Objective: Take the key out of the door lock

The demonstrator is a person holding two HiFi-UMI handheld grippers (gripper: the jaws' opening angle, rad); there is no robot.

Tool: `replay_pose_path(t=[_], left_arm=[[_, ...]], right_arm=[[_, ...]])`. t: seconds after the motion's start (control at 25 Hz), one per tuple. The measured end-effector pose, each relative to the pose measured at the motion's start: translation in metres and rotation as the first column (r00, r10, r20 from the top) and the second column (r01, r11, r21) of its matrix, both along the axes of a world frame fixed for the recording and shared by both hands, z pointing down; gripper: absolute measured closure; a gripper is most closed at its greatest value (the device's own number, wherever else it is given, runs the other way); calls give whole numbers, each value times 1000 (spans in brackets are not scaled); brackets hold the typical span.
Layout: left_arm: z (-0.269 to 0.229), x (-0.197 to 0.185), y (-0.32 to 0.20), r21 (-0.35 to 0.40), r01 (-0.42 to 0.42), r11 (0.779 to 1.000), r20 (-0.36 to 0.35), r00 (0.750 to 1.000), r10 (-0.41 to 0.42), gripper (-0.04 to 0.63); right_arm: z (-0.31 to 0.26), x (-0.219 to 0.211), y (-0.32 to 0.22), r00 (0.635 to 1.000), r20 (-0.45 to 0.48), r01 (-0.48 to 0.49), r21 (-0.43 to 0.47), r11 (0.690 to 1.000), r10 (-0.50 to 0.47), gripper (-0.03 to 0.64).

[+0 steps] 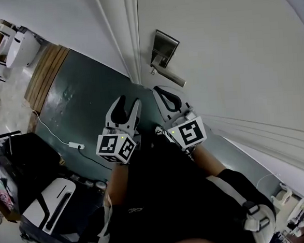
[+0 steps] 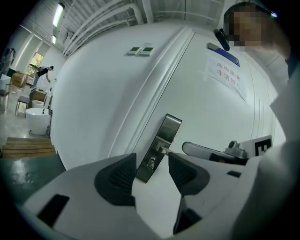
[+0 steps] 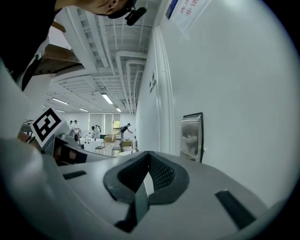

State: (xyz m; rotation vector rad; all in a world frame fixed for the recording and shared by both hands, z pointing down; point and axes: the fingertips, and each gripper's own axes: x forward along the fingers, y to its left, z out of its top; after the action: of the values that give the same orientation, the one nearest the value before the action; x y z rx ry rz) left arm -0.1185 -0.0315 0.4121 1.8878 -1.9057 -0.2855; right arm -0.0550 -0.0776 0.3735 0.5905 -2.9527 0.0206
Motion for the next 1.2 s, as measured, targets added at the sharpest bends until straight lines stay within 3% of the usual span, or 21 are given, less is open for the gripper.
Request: replay_pose_path(t=[0.32,0.48,0.64,1.0,1.2], left_arm=[[15,-6,-38,-12,-152,988,-56,987,151,380],[25,1,-53,-25,-244,970,-50,969,242,380],[36,6,-64,-25,-316,949,-92,945,312,380],[58,9,-83,-9,-399,917,-203,899,389,380],[74,16,-95,-3,-429,903,-301,862,408,380]], right_arm=[[5,-1,-19,990,-19,-140,1,990,140,609],[10,3,-28,976,-36,-215,-4,977,215,609],[16,7,-33,959,-55,-281,-9,960,280,609],[23,9,-35,925,-78,-374,-11,927,372,609],[35,19,-37,897,-123,-432,-40,901,424,609]])
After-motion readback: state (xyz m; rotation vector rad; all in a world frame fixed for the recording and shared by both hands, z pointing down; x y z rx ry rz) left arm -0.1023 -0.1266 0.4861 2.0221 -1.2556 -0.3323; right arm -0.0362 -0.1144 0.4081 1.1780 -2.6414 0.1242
